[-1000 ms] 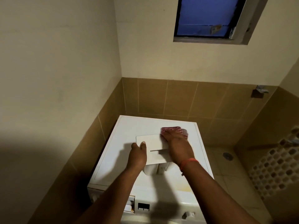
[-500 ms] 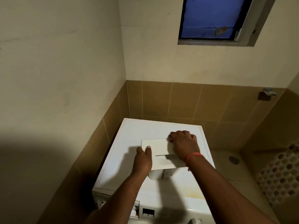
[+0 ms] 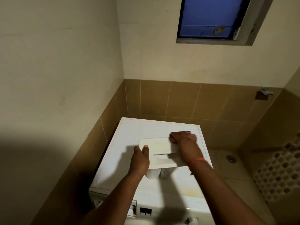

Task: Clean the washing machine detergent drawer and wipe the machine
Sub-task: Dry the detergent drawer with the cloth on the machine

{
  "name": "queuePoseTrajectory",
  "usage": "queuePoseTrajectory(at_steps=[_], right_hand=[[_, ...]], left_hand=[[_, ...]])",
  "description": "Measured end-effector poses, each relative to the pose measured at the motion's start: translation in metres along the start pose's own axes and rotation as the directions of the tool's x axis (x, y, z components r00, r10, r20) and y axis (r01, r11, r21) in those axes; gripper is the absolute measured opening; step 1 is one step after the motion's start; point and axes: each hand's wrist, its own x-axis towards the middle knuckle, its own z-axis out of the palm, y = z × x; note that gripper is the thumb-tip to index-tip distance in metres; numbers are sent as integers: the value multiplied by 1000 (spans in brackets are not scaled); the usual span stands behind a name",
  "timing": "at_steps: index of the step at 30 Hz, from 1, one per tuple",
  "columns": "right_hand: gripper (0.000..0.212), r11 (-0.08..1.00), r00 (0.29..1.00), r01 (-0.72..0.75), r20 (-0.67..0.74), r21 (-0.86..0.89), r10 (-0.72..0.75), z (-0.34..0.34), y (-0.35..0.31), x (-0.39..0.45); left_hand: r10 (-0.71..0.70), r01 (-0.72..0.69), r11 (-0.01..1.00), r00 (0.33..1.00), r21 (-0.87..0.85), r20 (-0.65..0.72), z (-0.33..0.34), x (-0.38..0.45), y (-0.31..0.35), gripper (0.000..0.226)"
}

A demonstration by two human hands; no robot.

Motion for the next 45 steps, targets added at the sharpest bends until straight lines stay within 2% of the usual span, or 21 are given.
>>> queuePoseTrajectory(at_steps=[2, 4, 6, 9, 12, 14, 16, 18, 20, 22, 24, 26, 29, 31, 33, 36, 39, 41, 44, 45], right_hand=[[31, 998, 996, -32, -80, 47, 36, -5, 27, -10], [33, 997, 992, 60, -115, 57, -53, -7, 31, -25], [50, 996, 990, 88, -116, 12, -86, -6, 24, -51], [83, 999, 986, -16, -163, 45, 23, -9, 17, -99], [89, 997, 983, -53, -171, 59, 62, -6, 11, -122], [79, 997, 978, -74, -193, 16, 75, -7, -1, -121], [60, 994, 975, -97, -206, -56, 83, -9, -20, -113], [54, 991, 982, -44, -186, -124, 20, -4, -42, -104], [52, 990, 993, 77, -79, -120, -87, 7, -64, -98], [52, 983, 991, 136, 17, -121, -135, 10, -72, -92], [51, 976, 993, 106, -21, -191, -112, 2, -61, -89], [51, 956, 997, 15, -62, -293, -34, -6, -45, -89], [44, 933, 997, -54, 29, -355, 68, -11, -53, -86], [36, 939, 997, -31, 51, -342, 51, -1, -75, -82], [35, 966, 999, 17, 30, -259, -9, 6, -93, -80], [34, 962, 996, 92, 23, -257, -89, 6, -82, -75], [29, 914, 999, -33, -40, -404, 18, -12, -52, -74], [31, 896, 994, -96, 1, -433, 107, -19, -39, -71], [13, 904, 991, -90, 55, -417, 124, -12, -64, -70], [18, 921, 993, -66, 69, -385, 100, -4, -75, -70]], left_hand=[[2, -2, 1000, 1000, -8, -6, 1, 0, 0, 47], [2, -2, 1000, 1000, -14, -16, 2, 0, 0, 47], [0, 0, 1000, 1000, -21, -18, 3, 1, -1, 45], [2, -2, 1000, 1000, -28, -21, 3, 2, -1, 43], [-19, 19, 999, 1000, -43, 0, 4, 4, -4, 36], [-32, 33, 997, 999, -65, 15, 4, 5, -4, 29], [-39, 40, 997, 999, -60, 15, 3, 4, -3, 29], [-35, 36, 998, 999, -43, 11, 3, 2, -1, 32], [-35, 35, 999, 999, -20, 8, 2, -1, 0, 36], [-43, 44, 999, 999, -19, 13, 0, -4, 2, 41], [-56, 57, 998, 998, -35, 28, -2, -6, 4, 41], [-60, 62, 997, 997, -39, 44, -2, -7, 5, 40], [-56, 59, 997, 997, -40, 57, 0, -10, 6, 46], [-56, 59, 997, 997, -46, 55, -1, -10, 7, 47], [-72, 75, 995, 996, -67, 46, -3, -8, 6, 46], [-84, 87, 993, 995, -80, 50, -6, -6, 5, 47], [-63, 67, 996, 996, -64, 62, -2, -9, 6, 45], [-55, 59, 997, 996, -55, 67, 3, -10, 7, 43], [-48, 51, 998, 996, -44, 71, 7, -9, 7, 38], [-49, 53, 997, 996, -50, 69, 7, -9, 6, 36]])
